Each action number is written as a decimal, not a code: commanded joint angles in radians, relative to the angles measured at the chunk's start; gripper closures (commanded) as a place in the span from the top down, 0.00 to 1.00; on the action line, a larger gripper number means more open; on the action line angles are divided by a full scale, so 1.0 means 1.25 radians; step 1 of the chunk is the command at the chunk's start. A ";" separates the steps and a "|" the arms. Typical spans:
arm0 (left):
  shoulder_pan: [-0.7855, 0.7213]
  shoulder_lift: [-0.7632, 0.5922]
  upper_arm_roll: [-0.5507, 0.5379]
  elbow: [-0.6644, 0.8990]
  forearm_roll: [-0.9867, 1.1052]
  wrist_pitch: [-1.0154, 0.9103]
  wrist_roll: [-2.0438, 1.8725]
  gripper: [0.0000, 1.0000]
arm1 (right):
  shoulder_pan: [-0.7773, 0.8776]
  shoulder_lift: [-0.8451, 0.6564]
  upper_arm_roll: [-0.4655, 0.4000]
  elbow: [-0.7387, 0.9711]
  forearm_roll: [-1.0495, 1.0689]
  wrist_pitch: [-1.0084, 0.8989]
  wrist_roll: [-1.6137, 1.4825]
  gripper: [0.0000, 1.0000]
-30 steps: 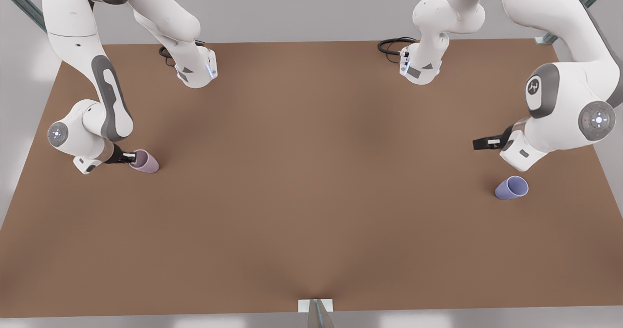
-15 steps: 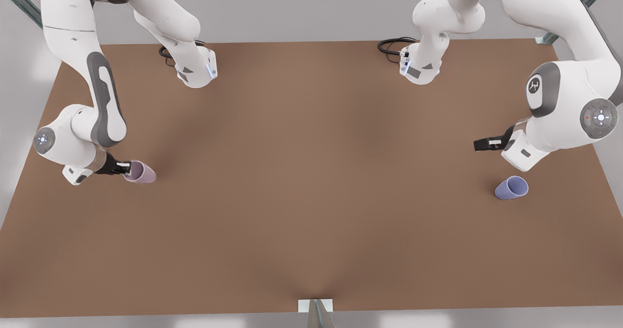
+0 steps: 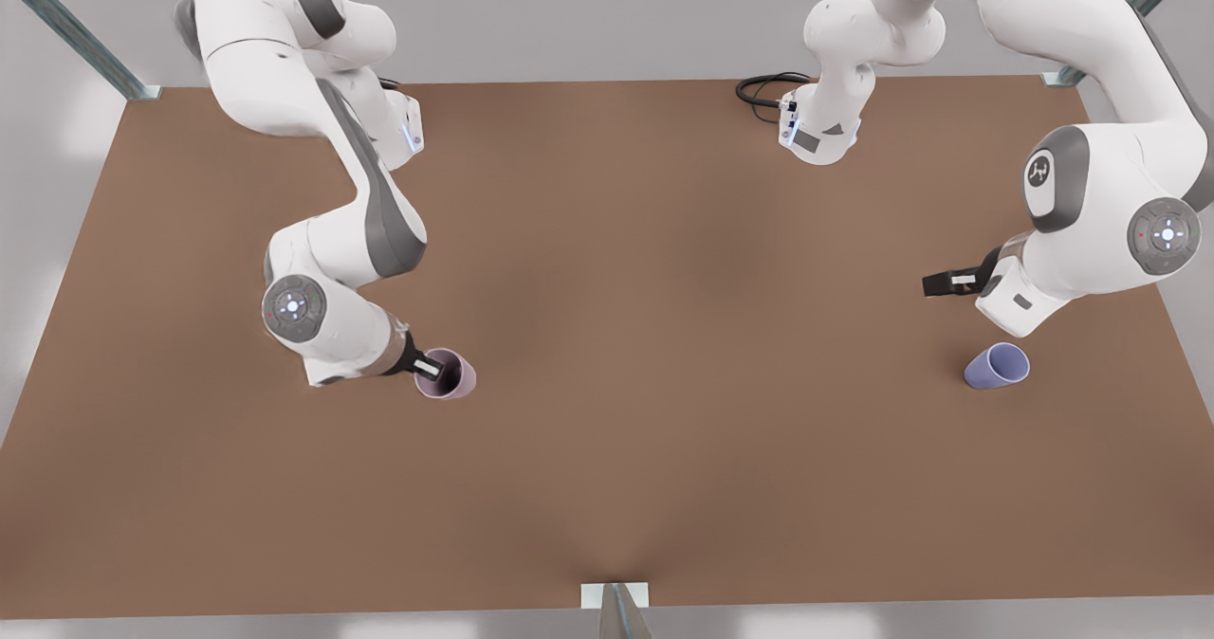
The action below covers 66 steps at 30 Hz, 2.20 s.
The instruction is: Stack the cups, with the pink cup at the bottom and the purple cup at the top
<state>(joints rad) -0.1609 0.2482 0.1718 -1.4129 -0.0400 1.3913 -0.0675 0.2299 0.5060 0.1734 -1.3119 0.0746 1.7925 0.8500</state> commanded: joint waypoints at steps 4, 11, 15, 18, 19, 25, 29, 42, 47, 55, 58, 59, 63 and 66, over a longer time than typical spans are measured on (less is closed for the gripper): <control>0.000 -0.001 -0.001 0.000 -0.001 -0.001 0.000 1.00 | 0.114 0.108 0.002 0.166 0.007 0.010 0.120 0.21; 0.000 -0.003 0.000 0.005 0.000 -0.001 -0.002 1.00 | 0.205 0.330 0.058 0.384 0.008 0.181 0.201 0.21; 0.000 -0.002 0.000 0.006 0.001 -0.001 -0.002 1.00 | 0.284 0.405 0.026 0.411 -0.047 0.172 0.199 0.21; 0.001 -0.003 0.000 0.006 0.000 -0.001 -0.002 1.00 | 0.318 0.431 0.015 0.410 -0.116 0.168 0.197 0.21; 0.000 -0.003 0.000 0.006 0.000 -0.001 -0.002 1.00 | 0.319 0.431 0.015 0.410 -0.139 0.166 0.193 0.21; 0.001 0.017 0.000 0.005 0.025 0.022 -0.002 1.00 | 0.340 0.435 0.016 0.405 -0.184 0.137 0.156 0.21; 0.051 0.019 0.022 -0.008 0.026 0.165 0.006 1.00 | 0.344 0.449 0.015 0.398 -0.197 0.125 0.137 0.21; 0.237 0.135 0.021 -0.134 0.014 0.513 0.371 1.00 | 0.349 0.455 0.015 0.388 -0.214 0.131 0.137 1.00; 0.275 0.175 0.021 -0.157 0.014 0.542 0.371 1.00 | 0.349 0.454 0.015 0.386 -0.214 0.127 0.137 1.00; 0.294 0.222 0.021 -0.157 -0.023 0.584 0.368 1.00 | 0.347 0.449 0.015 0.384 -0.216 0.122 0.130 1.00; 0.303 0.213 0.022 -0.202 -0.022 0.569 0.379 1.00 | 0.286 0.349 0.018 0.384 -0.208 0.012 0.074 1.00; 0.305 0.217 0.022 -0.206 -0.022 0.571 0.391 1.00 | 0.238 0.295 0.021 0.373 -0.207 -0.047 0.028 1.00; 0.320 0.229 0.022 -0.209 -0.015 0.573 0.472 1.00 | -0.140 -0.034 0.022 -0.007 -0.099 -0.051 -0.390 1.00; 0.325 0.242 0.022 -0.207 -0.022 0.587 0.468 1.00 | -0.286 -0.116 0.017 -0.006 -0.097 -0.145 -0.584 1.00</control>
<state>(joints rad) 0.2464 0.5521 0.1994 -1.6721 -0.0636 2.1302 0.5170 -0.1335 0.3614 0.1949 -1.2753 -0.0446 1.5499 0.0937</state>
